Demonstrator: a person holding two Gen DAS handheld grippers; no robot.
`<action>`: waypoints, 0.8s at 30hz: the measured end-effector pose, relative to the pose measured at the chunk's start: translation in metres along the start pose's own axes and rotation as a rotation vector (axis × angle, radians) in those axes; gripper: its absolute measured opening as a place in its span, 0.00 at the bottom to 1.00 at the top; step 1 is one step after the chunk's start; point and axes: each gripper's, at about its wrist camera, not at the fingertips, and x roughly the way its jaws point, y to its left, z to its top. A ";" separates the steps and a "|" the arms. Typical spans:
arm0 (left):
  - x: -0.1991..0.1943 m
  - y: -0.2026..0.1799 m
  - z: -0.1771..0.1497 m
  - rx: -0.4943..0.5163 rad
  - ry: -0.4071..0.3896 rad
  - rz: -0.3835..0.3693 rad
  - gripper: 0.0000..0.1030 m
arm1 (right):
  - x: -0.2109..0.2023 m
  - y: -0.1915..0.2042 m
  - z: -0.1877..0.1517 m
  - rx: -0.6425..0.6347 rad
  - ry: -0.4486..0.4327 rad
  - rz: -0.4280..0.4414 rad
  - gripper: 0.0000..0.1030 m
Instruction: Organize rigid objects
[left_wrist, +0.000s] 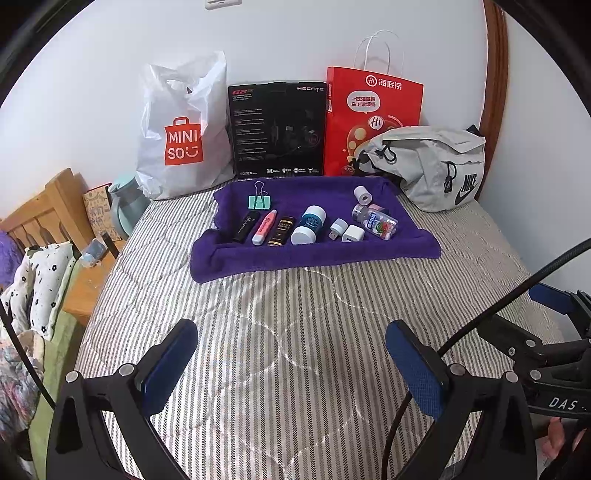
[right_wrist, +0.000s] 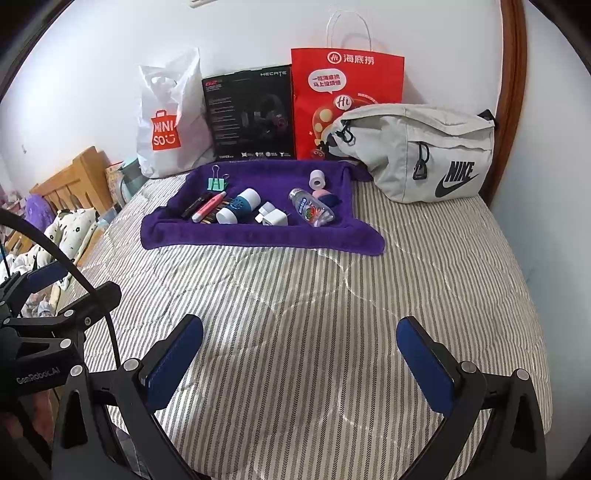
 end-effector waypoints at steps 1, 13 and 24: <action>-0.001 0.001 0.000 0.000 0.000 0.000 1.00 | -0.001 0.001 0.000 -0.002 -0.004 0.000 1.00; -0.004 0.006 -0.001 0.006 -0.001 -0.004 1.00 | -0.002 0.001 0.000 -0.005 -0.005 -0.004 1.00; 0.000 0.010 -0.001 0.003 0.008 0.000 1.00 | -0.003 0.001 0.000 -0.005 -0.007 -0.008 1.00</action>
